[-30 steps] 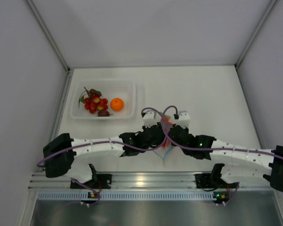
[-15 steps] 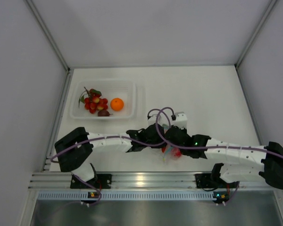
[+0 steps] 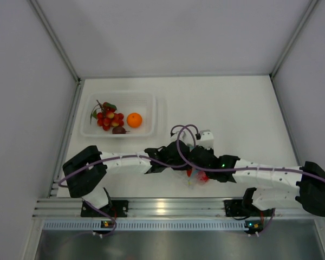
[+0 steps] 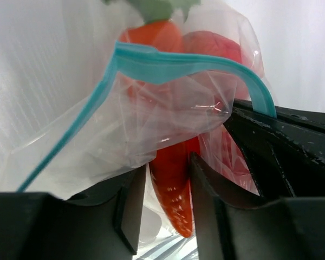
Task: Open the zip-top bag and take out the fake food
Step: Pick up the fake vegetable from the zipper food storage bag.
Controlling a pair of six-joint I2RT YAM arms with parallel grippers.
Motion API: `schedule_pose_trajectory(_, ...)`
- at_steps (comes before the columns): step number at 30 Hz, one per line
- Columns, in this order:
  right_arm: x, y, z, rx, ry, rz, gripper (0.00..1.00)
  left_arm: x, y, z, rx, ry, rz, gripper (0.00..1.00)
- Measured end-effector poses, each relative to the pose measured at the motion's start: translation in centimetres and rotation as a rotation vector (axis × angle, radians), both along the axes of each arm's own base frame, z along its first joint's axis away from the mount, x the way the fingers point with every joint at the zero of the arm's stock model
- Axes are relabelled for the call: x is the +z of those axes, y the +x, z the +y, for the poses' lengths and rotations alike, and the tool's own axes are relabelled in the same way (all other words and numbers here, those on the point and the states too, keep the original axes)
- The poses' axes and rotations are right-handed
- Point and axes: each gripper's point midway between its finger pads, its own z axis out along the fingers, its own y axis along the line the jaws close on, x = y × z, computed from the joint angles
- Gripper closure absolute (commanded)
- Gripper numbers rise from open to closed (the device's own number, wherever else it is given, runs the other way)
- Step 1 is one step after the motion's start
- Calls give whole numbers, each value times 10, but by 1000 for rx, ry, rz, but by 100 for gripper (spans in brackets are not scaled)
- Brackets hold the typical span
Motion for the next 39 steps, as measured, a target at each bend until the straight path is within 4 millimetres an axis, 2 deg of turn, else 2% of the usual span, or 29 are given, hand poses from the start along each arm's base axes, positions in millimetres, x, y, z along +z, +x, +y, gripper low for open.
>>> schedule_pose_trajectory(4, -2, 0, -1, -3, -13, 3, 100, -3, -3, -2, -28, 17, 8, 44)
schedule_pose_trajectory(8, -5, 1, -4, -10, -31, 1, 100, 2, -2, 0, -37, 75, -19, 37)
schedule_pose_trajectory(12, -8, 3, -8, -33, -48, -1, 100, 11, 5, -3, -26, 125, -58, 42)
schedule_pose_trajectory(17, -10, 5, -10, -57, -48, -2, 100, 17, 13, 0, -10, 182, -94, 44)
schedule_pose_trajectory(20, -11, 5, -14, -69, -53, 1, 100, 17, 16, -1, -14, 200, -99, 51)
schedule_pose_trajectory(27, -17, 2, -25, -96, -82, 9, 100, 16, 20, -13, -18, 197, -97, 51)
schedule_pose_trajectory(39, -14, -4, -45, -137, -98, 6, 100, 17, 10, -33, -69, 168, -81, 53)
